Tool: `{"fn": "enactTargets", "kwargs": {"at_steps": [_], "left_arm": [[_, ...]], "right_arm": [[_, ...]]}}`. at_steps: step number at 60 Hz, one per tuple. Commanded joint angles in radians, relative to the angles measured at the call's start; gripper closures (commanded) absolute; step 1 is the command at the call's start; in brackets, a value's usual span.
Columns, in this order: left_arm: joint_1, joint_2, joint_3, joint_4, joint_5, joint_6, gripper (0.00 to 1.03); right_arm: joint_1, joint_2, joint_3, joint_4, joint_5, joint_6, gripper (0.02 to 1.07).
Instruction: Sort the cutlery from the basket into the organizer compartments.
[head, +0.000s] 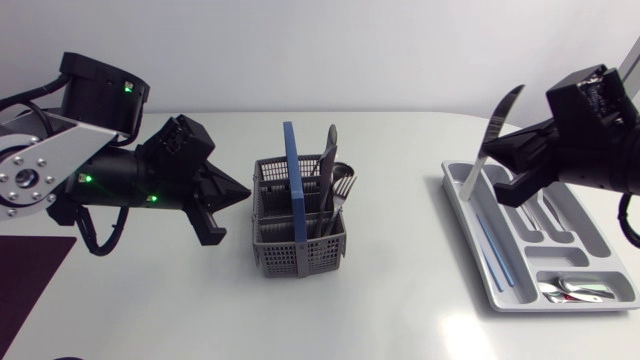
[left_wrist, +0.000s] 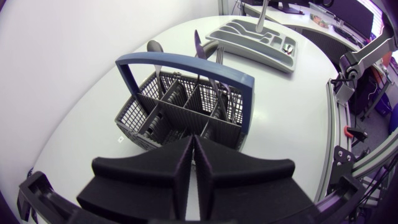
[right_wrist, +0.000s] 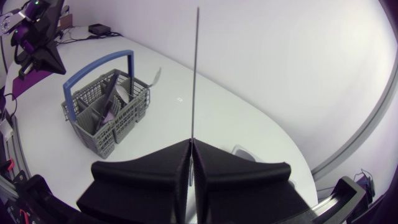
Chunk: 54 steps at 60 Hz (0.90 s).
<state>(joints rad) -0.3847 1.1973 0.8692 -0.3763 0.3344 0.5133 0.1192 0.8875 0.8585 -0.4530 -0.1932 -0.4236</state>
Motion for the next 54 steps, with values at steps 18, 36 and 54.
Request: {"fn": "enactTargets", "kwargs": {"at_steps": [18, 36, 54], "left_arm": [[-0.039, -0.004, 0.016, -0.012, -0.034, -0.021, 0.97], [-0.051, 0.010, 0.019, -0.010, -0.041, -0.022, 0.97], [-0.057, 0.019, 0.025, -0.010, -0.051, -0.024, 0.97]], "right_arm": [[-0.474, 0.162, 0.068, -0.027, -0.181, -0.133, 1.01], [-0.667, 0.364, 0.175, -0.026, -0.186, -0.201, 1.01], [-0.791, 0.561, 0.292, -0.033, -0.175, -0.254, 1.01]]}}
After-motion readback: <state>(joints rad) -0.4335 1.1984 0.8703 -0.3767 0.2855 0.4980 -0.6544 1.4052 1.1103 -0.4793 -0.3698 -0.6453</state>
